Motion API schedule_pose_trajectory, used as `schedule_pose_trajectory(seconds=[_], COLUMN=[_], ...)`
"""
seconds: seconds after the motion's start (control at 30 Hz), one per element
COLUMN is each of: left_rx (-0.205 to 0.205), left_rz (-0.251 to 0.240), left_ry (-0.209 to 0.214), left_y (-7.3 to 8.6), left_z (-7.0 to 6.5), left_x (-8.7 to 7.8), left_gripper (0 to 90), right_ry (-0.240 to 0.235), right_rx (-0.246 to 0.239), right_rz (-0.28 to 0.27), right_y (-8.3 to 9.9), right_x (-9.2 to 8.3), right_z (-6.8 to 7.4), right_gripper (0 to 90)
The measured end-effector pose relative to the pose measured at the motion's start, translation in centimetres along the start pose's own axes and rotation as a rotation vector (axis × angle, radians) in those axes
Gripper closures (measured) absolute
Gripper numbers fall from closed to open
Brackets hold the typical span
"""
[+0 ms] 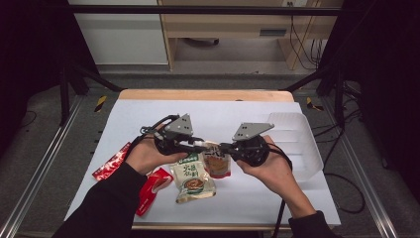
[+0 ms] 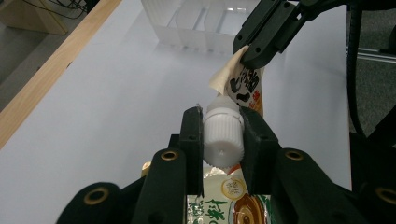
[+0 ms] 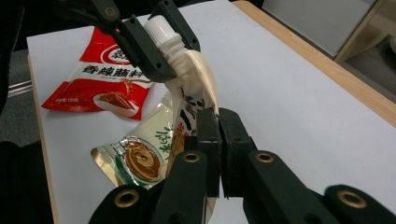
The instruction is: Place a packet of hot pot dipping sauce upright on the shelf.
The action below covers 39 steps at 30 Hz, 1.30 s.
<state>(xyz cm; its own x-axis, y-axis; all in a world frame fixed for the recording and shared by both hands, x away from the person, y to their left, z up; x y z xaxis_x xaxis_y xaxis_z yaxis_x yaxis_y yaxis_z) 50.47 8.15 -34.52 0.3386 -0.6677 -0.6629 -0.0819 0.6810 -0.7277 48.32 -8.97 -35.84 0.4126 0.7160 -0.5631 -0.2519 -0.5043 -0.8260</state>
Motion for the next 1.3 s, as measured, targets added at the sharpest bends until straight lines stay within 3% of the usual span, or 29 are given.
schedule_pose_trajectory(seconds=[0.27,0.47,0.53,0.7,0.8,1.03,1.1,1.17,1.3], left_rx=[-0.011,0.022,0.029,0.050,0.052,0.061,0.068,0.071,0.074], left_rz=[0.005,0.043,0.049,0.054,0.055,0.049,0.050,0.053,0.057], left_ry=[-0.005,0.000,-0.001,0.007,0.007,0.013,0.015,0.018,0.020], left_y=[-0.4,-0.9,-1.1,-1.3,-1.3,-1.3,-1.2,-1.2,-1.1], left_z=[-0.1,-0.5,-0.6,-0.9,-0.9,-1.0,-1.0,-1.1,-1.1], left_x=[0.2,0.3,0.3,0.6,0.7,0.8,0.8,0.9,1.0], left_gripper=[73.0,73.5,73.6,73.5,73.6,73.5,73.5,73.5,73.5], right_ry=[0.003,0.005,-0.003,0.023,0.040,-0.018,-0.047,-0.057,-0.085], right_rx=[0.003,-0.028,-0.035,-0.140,-0.218,-0.263,-0.264,-0.273,-0.299], right_rz=[0.003,0.067,0.085,0.180,0.246,0.330,0.334,0.345,0.359], right_y=[0.2,0.3,0.2,-0.3,-0.7,-0.9,-0.9,-1.0,-1.2], right_x=[-0.2,0.2,0.2,0.3,0.3,1.1,1.3,1.5,1.6], right_z=[-0.2,-0.4,-0.4,-0.4,-0.6,-1.1,-1.1,-1.2,-1.2], right_gripper=[88.5,83.7,75.8,47.2,38.2,23.8,26.5,39.6,53.7])
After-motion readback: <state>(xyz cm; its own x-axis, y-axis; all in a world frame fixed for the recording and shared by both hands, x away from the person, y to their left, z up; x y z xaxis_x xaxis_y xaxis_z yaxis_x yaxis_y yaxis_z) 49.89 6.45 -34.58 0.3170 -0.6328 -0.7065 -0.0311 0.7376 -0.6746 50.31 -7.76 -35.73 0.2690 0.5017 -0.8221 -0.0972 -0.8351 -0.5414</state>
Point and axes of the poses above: each handheld gripper's, and its own axes: x roughly forward along the jaws, y roughly out of its underside, z roughly to its left, the point moved 5 cm from there along x, roughly forward along the jaws, and after that the axes turned 4 degrees about -y, right-handed, at the moved point
